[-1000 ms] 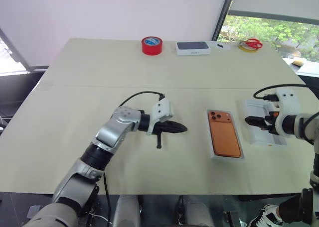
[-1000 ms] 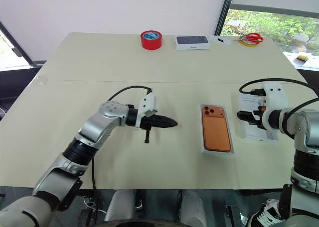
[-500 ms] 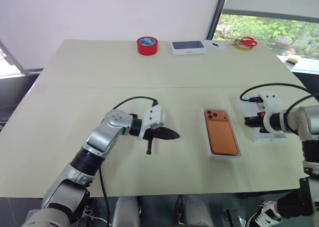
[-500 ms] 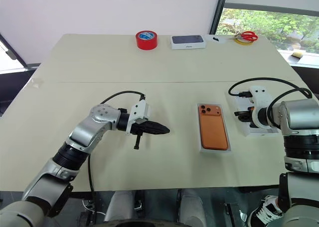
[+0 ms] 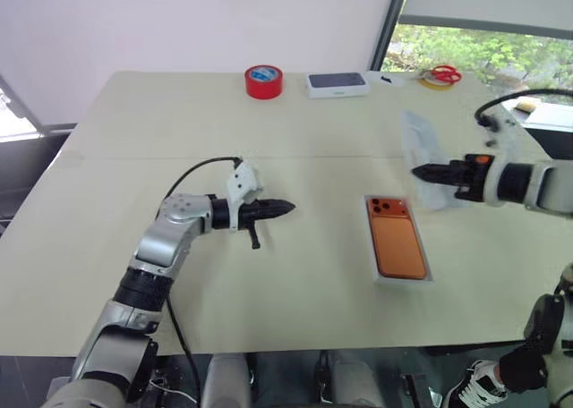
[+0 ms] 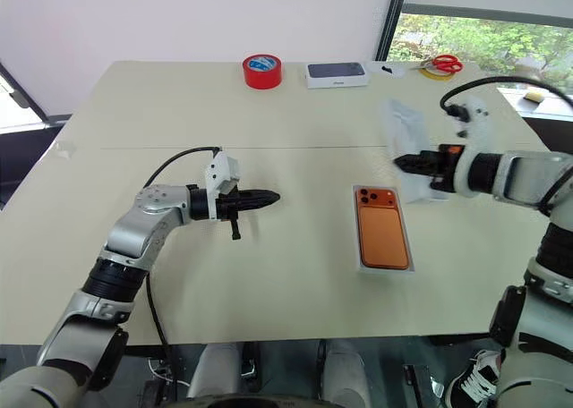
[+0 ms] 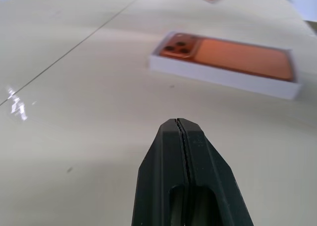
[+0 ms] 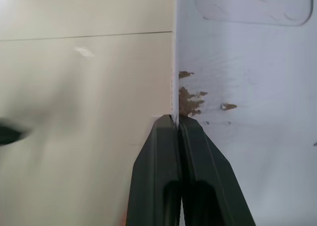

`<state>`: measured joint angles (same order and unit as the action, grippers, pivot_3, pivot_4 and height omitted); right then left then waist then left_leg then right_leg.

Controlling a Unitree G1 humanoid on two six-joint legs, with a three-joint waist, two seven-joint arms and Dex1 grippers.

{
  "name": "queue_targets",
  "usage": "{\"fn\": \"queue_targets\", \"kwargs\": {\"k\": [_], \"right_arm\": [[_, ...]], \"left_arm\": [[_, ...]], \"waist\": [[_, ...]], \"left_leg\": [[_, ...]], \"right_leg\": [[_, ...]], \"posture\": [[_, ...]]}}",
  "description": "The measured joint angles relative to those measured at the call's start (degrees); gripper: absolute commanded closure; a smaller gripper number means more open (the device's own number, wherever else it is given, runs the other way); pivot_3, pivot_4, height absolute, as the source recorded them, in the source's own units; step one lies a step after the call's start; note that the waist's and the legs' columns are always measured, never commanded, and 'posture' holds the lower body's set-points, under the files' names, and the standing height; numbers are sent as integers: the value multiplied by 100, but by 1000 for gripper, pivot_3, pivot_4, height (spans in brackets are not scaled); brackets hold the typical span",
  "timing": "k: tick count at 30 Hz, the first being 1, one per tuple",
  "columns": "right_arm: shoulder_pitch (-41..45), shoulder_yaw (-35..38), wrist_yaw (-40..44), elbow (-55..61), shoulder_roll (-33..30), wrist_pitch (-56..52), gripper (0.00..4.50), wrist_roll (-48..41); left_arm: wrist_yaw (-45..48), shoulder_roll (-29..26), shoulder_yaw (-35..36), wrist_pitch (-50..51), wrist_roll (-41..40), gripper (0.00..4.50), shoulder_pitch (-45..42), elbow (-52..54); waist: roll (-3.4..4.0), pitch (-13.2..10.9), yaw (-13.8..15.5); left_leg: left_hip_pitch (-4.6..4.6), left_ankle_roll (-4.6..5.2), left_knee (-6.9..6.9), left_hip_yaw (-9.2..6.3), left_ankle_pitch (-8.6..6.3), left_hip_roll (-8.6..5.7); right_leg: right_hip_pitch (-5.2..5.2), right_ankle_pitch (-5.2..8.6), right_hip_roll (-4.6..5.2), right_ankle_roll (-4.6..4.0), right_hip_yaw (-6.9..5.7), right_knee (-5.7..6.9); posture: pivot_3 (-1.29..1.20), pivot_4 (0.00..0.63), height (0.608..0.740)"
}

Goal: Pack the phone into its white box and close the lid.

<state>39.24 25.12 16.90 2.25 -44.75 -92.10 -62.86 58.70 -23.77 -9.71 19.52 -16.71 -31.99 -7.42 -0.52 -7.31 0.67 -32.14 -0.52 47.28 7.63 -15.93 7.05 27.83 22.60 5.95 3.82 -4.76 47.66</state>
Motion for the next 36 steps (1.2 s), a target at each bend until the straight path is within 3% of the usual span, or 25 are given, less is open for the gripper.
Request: {"fn": "queue_targets", "kwargs": {"k": [2,4,6,12,15,19,20,23,27,31,36], "right_arm": [[-189,-212,-903,57,243,43,4434,-1476],[-677,-955,-2241,324,58,865,4434,-3416],[-924,-1400,-3168,657,240,1631,4434,-4459],[-1557,-1713,-4649,1642,1329,3058,4434,-4875],[-2068,-1837,-5142,1966,1558,3443,4434,-4874],[-2356,-1852,-5245,2309,1387,3683,4434,-4884],[-2409,-1852,-5230,2340,1338,3721,4200,-4888],[-2527,-1842,-5126,2341,1029,3738,3105,-4888],[-2428,-1827,-4724,2202,219,3468,1041,-4890],[-1991,-1766,-4179,2005,-958,3130,1041,-4890],[-1887,-1733,-3859,1770,-1699,3008,1041,-4890]], "left_arm": [[-30,41,-3,-55,37,4500,-122,-204],[-34,84,-5,-160,71,4500,-264,-342],[-44,133,-1,-229,117,4500,-323,-453],[-24,369,-36,-286,124,4500,-396,-520],[-25,514,-93,-283,133,4500,-396,-513],[-33,698,-335,-291,283,4500,-406,-525],[-32,720,-401,-302,338,4500,-416,-530],[-32,873,-589,-341,499,4500,-457,-578],[-131,1260,-817,-367,639,4500,-623,-762],[-278,1623,-1007,-474,811,4500,-790,-1000],[-398,1979,-1111,-529,921,4500,-950,-1172]], "waist": [[-1,0,5],[-2,1,24],[-1,0,1],[-14,8,35],[-12,7,17],[-13,7,5],[-12,8,5],[-12,8,13],[-9,6,23],[-10,5,12],[-10,5,23]], "left_leg": [[-6,1,13,-4,-1,0],[-39,12,65,-16,-9,3],[-48,34,84,-8,-24,8],[-46,38,83,-12,-25,4],[-46,41,85,-8,-27,1],[-44,42,85,-11,-27,2],[-44,42,85,-11,-28,2],[-44,43,84,-11,-28,1],[-44,46,86,-9,-30,0],[-44,48,83,-11,-31,0],[-44,48,83,-11,-31,0]], "right_leg": [[2,0,0,-1,0,8],[28,4,0,3,-1,47],[29,4,1,7,2,46],[14,3,-4,7,0,34],[13,3,-1,7,3,32],[14,4,-2,4,3,32],[14,4,-2,4,3,32],[14,7,-2,0,4,32],[14,8,-1,-3,5,31],[17,13,-2,-12,10,30],[16,7,-1,-1,10,30]], "posture": [[0,150,637],[0,150,637],[0,150,637],[0,150,637],[0,150,637],[0,150,637],[0,150,637],[0,150,637],[0,150,637],[0,150,637],[0,150,637]]}}
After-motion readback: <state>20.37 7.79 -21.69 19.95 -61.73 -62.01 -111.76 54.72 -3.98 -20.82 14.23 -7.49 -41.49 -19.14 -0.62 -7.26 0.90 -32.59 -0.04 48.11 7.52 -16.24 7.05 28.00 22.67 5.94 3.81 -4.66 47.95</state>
